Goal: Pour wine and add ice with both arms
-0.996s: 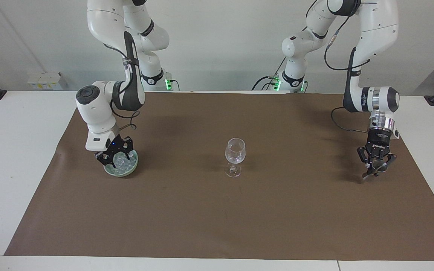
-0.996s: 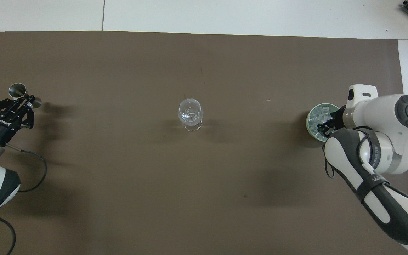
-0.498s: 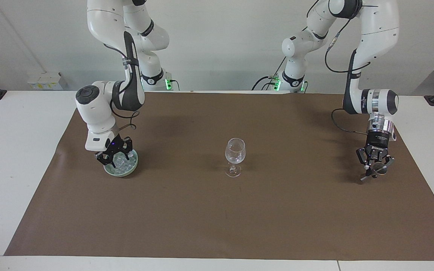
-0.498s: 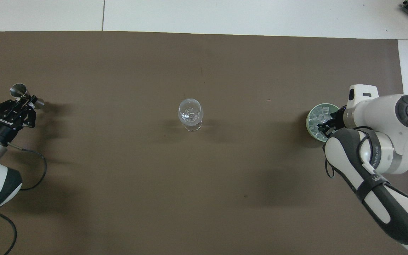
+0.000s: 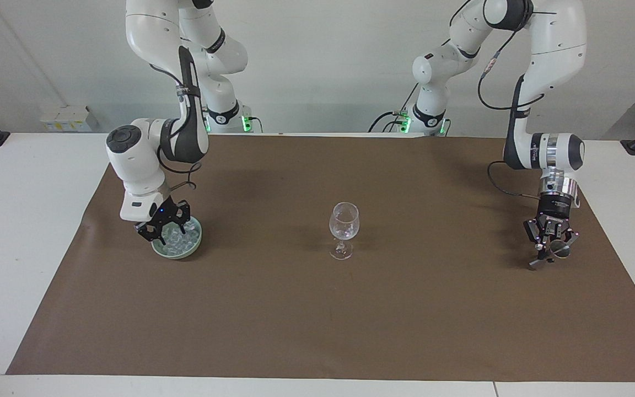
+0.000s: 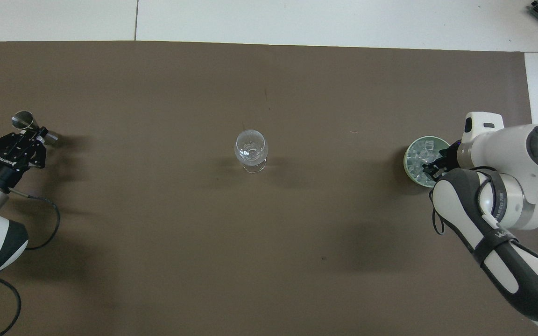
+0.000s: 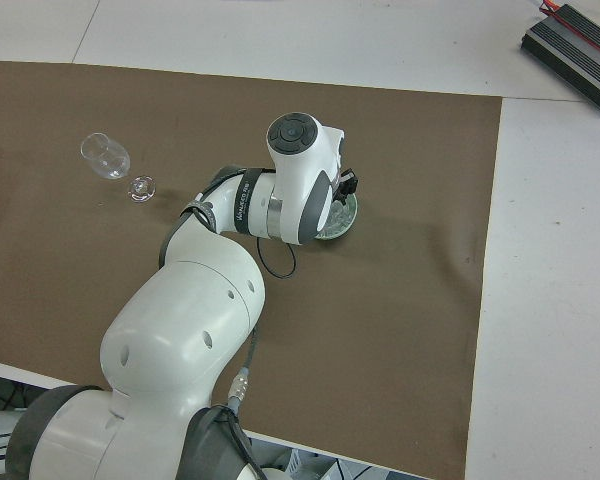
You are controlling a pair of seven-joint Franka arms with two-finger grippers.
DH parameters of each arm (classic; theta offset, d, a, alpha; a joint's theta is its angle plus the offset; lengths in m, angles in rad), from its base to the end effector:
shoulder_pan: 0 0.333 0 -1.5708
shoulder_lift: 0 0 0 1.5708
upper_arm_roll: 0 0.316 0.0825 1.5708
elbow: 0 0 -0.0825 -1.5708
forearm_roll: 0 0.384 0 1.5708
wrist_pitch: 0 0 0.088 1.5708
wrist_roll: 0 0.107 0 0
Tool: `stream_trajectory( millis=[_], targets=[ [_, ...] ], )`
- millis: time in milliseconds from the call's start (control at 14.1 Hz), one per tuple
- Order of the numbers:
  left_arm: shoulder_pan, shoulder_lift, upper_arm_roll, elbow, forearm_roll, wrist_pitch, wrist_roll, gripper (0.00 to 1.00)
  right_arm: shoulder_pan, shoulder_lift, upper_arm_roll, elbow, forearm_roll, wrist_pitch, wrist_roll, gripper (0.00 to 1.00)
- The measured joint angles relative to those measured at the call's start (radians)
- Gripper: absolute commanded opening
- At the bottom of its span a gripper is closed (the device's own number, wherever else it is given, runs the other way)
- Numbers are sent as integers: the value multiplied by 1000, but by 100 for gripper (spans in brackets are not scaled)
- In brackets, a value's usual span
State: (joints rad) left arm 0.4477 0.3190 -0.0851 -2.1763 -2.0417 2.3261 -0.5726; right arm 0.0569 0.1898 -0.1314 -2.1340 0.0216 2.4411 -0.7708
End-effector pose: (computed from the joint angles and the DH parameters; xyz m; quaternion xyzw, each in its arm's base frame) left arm 0.5327 0.1854 0.2465 0.1707 0.7975 -0.1112 0.5679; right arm 0.5757 -0.0416 0.3303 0.9403 0.3350 0.0523 0.0288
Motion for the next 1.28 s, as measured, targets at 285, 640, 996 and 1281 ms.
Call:
stream_trajectory(
  millis=[285,640,996,1281],
  targets=[
    [5,16,-1,5,0,-9,-2,0,0,0,0,6,0,-3,0,49],
    [5,22,-1,11,0,-11,-2,0,0,0,0,7,0,-4,0,46],
    [5,24,-2,11,0,-14,-2,4,1,0,0,7,0,-5,0,25],
    [5,31,-2,11,0,-25,-2,12,1,0,1,9,0,-6,0,9]
  ],
)
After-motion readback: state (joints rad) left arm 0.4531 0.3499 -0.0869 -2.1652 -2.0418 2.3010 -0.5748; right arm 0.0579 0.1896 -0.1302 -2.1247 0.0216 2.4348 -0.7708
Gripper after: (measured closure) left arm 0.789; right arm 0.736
